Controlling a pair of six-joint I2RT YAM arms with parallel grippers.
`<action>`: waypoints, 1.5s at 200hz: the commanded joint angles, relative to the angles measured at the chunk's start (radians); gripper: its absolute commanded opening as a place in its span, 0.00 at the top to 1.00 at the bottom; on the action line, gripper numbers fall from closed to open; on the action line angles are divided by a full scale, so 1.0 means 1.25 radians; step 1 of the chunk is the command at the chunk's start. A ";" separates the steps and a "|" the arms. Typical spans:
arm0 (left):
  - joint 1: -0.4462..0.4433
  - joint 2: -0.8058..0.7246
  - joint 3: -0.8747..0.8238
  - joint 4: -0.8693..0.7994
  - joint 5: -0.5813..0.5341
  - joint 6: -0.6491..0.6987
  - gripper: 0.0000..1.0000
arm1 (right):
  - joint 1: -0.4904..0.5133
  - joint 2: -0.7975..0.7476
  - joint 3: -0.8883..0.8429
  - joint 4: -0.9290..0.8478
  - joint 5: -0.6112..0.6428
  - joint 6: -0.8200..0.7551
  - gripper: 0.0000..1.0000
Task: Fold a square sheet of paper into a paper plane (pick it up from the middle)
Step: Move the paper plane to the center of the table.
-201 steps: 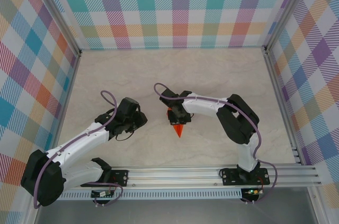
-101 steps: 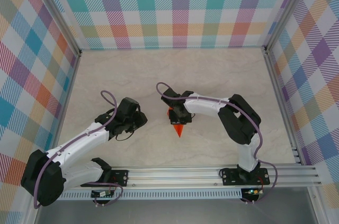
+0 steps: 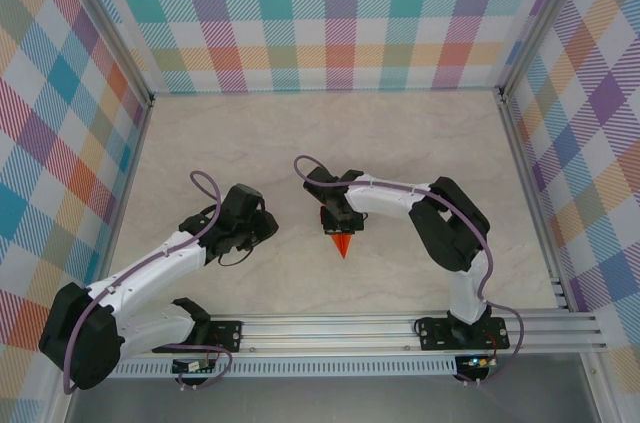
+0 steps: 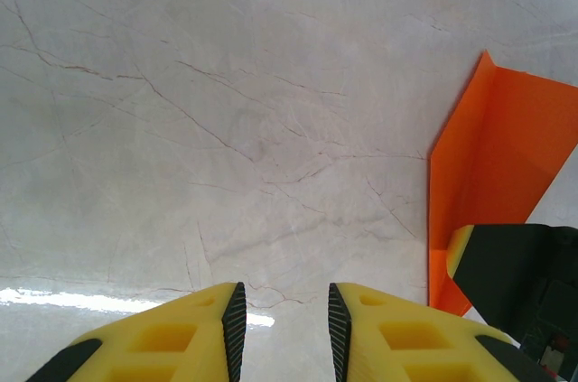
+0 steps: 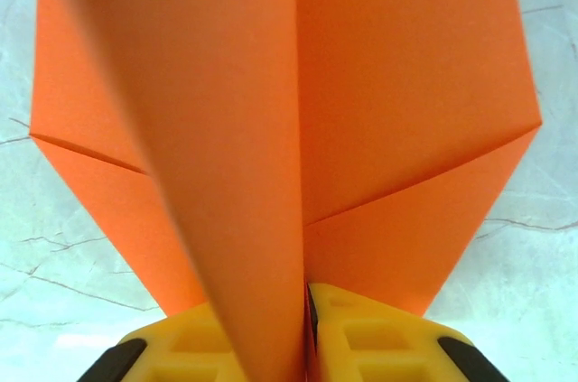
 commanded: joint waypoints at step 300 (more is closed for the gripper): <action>0.011 -0.069 0.003 -0.014 -0.036 0.102 0.52 | 0.000 -0.403 -0.090 -0.038 0.123 -0.004 0.42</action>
